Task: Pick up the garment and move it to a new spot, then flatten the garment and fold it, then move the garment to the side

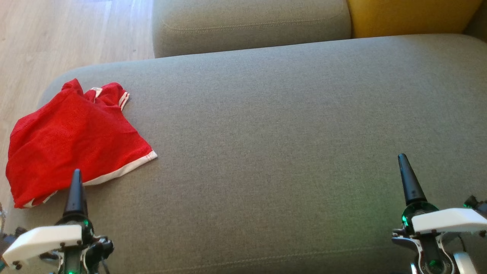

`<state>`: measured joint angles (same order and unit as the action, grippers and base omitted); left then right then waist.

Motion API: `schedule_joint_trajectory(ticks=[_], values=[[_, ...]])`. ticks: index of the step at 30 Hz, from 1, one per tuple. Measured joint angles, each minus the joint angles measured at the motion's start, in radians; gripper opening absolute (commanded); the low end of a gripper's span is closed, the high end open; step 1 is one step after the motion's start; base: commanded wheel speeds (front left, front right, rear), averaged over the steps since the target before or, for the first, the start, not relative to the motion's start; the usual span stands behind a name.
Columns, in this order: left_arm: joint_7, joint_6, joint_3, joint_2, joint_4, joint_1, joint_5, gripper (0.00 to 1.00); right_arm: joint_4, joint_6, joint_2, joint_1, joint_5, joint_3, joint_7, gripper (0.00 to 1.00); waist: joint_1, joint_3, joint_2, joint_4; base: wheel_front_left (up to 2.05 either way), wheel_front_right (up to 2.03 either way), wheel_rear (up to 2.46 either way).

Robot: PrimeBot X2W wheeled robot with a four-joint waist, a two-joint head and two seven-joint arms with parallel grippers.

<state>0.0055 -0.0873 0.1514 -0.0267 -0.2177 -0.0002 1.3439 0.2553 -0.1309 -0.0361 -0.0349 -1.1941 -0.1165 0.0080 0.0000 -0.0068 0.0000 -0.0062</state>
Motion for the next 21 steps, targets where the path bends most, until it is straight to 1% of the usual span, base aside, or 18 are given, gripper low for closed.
schedule_joint_trajectory(ticks=[3, 12, 15, 19, 21], values=[[-0.009, 0.012, -0.006, 0.0, 0.032, -0.001, -0.063, 1.0, -0.02, 0.0, 0.0, -0.003, 0.056, 0.007, -0.008, 1.0, 0.0, 0.0, 0.0, -0.001, 0.0, 0.0, 0.0], [-0.034, 0.071, -0.044, 0.0, 0.138, -0.003, -0.27, 1.0, -0.09, 0.0, -0.001, -0.043, 0.263, 0.036, -0.03, 1.0, 0.0, 0.004, 0.0, 0.0, 0.0, 0.0, 0.0], [-0.045, 0.095, -0.054, -0.001, 0.169, -0.004, -0.334, 1.0, -0.104, 0.0, -0.001, -0.043, 0.329, 0.055, -0.041, 1.0, 0.0, 0.006, 0.0, -0.001, 0.0, 0.0, 0.0], [-0.053, 0.11, -0.081, -0.002, 0.195, -0.004, -0.432, 1.0, -0.113, 0.0, -0.001, -0.048, 0.411, 0.078, -0.054, 1.0, 0.0, 0.008, 0.0, -0.002, 0.0, 0.0, 0.0], [-0.06, 0.127, -0.097, -0.007, 0.207, -0.004, -0.476, 1.0, -0.114, 0.0, -0.001, -0.052, 0.445, 0.092, -0.058, 1.0, 0.0, 0.008, 0.0, -0.003, 0.0, 0.0, 0.0]])
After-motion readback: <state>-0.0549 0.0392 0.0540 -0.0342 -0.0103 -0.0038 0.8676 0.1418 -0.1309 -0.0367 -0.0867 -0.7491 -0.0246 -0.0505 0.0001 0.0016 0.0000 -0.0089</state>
